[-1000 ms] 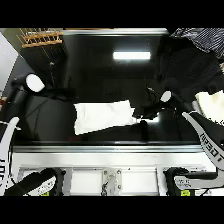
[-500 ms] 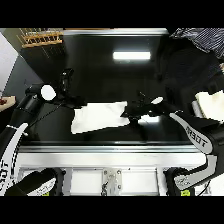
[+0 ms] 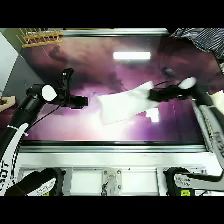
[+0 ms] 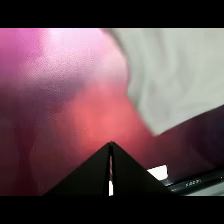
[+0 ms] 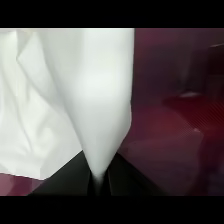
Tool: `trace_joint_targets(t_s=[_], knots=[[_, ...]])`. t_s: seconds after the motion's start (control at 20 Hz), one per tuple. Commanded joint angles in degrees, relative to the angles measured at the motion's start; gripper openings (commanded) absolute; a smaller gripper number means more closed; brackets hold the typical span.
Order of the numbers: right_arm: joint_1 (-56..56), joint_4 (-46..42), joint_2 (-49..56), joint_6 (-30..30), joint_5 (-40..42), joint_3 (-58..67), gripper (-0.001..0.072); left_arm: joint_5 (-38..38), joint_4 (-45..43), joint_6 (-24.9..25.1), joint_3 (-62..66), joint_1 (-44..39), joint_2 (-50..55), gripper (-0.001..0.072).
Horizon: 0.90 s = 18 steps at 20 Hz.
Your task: Fold the clothes and pants, and hang the long-sleeved shirts on hangers.
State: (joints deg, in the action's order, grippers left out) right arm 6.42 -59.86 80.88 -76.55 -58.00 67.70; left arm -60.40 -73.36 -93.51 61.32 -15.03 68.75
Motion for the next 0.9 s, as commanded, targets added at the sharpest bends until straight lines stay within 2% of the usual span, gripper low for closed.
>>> trace_joint_targets(t_s=[0.0, 0.15, 0.3, 0.55, 0.7, 0.85], knots=[[15.82, -14.99, -7.76, -4.92, -2.69, 3.78, 0.0014, 0.22, -0.02, 0.02, -0.02, -0.04, 0.0, 0.0005], [27.91, -13.84, -9.51, -4.96, -1.05, 5.35, 0.0015, 0.22, -0.02, 0.02, -0.02, -0.04, 0.02, 0.0005], [35.41, -8.59, -9.51, -5.42, 2.8, 5.57, 0.0014, 0.17, -0.02, 0.02, -0.02, -0.04, 0.02, 0.0005], [38.01, -5.42, -10.67, -6.88, 8.9, 8.76, 0.0014, 0.24, -0.02, 0.04, -0.02, -0.04, 0.02, 0.0005], [38.12, -6.78, -13.09, -10.08, 11.26, 11.06, 0.0014, 0.28, -0.02, 0.04, -0.02, -0.07, 0.02, 0.0005], [38.12, -16.06, -16.31, -16.39, 10.21, 11.06, 0.0014, 0.68, -0.02, 0.04, -0.02, -0.04, 0.02, 0.0005]])
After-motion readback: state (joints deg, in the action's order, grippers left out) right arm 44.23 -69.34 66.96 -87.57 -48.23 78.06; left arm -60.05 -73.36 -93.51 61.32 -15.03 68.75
